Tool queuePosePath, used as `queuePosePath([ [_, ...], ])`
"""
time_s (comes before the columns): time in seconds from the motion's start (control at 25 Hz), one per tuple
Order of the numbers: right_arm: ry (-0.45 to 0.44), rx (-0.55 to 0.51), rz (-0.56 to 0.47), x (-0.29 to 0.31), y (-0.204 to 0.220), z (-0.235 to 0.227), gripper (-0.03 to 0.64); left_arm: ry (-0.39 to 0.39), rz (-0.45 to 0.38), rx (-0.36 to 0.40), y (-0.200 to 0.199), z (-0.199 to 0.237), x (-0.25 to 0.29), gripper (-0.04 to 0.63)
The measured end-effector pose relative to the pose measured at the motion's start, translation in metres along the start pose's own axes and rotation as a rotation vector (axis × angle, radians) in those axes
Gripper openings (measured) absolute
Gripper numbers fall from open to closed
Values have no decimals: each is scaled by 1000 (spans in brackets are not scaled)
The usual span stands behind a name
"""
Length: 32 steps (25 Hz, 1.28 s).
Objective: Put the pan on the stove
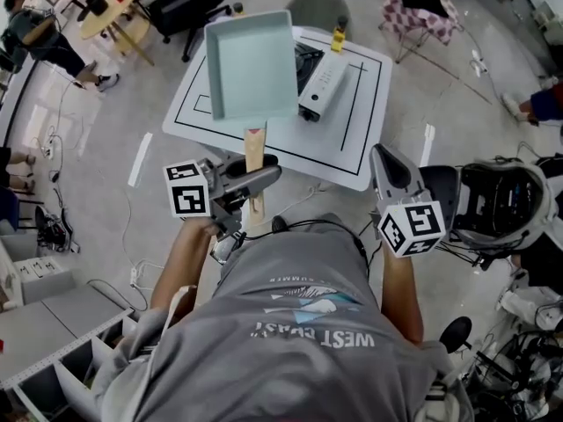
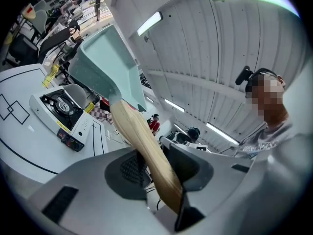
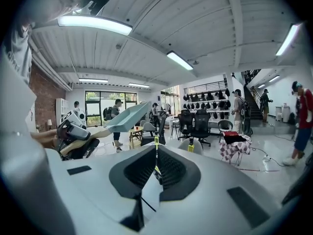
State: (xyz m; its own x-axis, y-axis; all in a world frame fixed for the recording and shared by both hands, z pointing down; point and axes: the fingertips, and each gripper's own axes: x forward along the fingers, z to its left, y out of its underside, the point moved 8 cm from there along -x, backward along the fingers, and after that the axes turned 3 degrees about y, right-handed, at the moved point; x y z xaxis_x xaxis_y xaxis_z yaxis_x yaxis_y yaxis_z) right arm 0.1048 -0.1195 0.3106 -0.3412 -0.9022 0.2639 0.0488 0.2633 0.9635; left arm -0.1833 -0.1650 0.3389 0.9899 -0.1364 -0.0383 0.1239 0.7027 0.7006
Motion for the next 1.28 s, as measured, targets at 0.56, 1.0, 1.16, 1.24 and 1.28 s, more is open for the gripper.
queuePosePath([
  [0.56, -67, -28, 40, 62, -13, -5, 21, -8, -19, -35, -21, 40, 5, 135],
  [1.0, -116, -12, 104, 107, -8, -33, 21, -57, 1, -85, -35, 96, 33, 135],
  [1.16, -120, -8, 125, 114, -8, -41, 21, -61, 8, -110, -37, 111, 40, 135],
  [1.24, -121, -3, 134, 120, -5, -49, 21, -66, 11, -119, -38, 123, 45, 135],
  [1.28, -122, 0, 139, 124, -2, -53, 21, -70, 13, -125, -38, 130, 49, 136],
])
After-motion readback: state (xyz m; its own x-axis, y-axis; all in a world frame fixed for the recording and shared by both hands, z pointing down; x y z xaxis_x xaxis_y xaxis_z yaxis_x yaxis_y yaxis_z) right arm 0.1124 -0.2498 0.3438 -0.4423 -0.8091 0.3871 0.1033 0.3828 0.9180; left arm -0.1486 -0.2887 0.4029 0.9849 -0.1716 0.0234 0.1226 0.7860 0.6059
